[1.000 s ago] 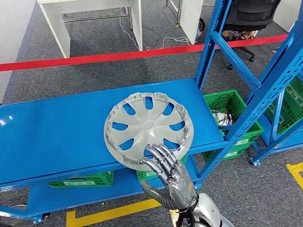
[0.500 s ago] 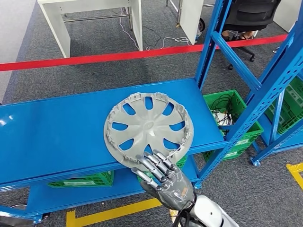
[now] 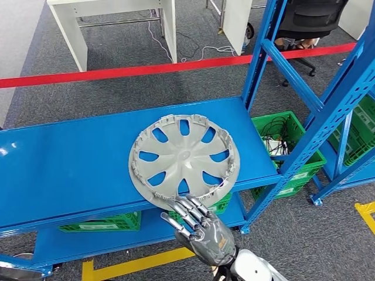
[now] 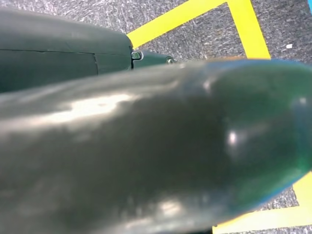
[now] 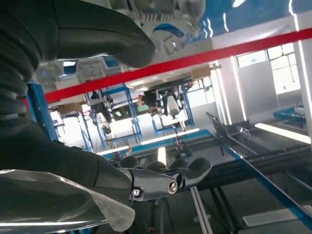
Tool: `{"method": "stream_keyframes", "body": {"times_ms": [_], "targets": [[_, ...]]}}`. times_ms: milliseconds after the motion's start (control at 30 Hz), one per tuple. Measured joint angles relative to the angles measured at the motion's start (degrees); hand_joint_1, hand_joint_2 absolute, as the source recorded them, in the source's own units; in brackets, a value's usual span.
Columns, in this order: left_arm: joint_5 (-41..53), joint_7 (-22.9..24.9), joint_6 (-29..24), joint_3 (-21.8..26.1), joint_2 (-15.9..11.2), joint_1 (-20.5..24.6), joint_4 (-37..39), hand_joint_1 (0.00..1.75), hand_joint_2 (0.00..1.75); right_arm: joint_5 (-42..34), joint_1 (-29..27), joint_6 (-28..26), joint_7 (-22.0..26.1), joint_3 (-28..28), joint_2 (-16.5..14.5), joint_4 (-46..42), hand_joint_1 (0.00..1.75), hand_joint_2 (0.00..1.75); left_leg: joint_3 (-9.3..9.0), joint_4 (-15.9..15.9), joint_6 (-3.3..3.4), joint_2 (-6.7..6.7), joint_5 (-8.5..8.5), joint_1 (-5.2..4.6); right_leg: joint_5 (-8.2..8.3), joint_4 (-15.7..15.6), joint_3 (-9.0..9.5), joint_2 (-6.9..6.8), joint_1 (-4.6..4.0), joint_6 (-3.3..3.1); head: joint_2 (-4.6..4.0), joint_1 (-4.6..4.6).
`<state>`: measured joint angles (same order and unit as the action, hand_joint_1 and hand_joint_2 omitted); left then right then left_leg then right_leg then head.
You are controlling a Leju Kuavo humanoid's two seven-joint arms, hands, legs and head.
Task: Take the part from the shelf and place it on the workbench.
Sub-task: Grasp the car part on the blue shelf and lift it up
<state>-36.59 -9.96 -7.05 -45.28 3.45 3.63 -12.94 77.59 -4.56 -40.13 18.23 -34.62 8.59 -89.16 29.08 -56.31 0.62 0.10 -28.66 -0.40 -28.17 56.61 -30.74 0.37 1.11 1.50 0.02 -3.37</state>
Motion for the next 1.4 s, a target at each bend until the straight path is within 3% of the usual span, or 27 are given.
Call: {"method": "stream_keyframes", "body": {"times_ms": [933, 1400], "targets": [[1.00, 0.62, -0.10, -1.61, -0.07, 0.55, 0.00, 0.00, 0.00, 0.64, 3.93, -0.02, -6.21, -6.86, 0.13, 11.04, 0.00, 1.75, 0.00, 0.00, 0.00, 0.00, 0.00, 0.00, 0.00, 0.00, 0.00, 0.00, 0.00, 0.00, 0.00, -0.01], [1.62, 1.04, 0.04, -2.11, -0.07, 0.74, -0.24, 0.00, 0.00, 3.55, 6.88, -0.02, -12.75, -10.19, 0.13, 18.00, 0.00, 1.75, 0.00, 0.00, 0.00, 0.00, 0.00, 0.00, 0.00, 0.00, -0.01, -0.01, 0.00, 0.00, 0.00, 0.00]]}}
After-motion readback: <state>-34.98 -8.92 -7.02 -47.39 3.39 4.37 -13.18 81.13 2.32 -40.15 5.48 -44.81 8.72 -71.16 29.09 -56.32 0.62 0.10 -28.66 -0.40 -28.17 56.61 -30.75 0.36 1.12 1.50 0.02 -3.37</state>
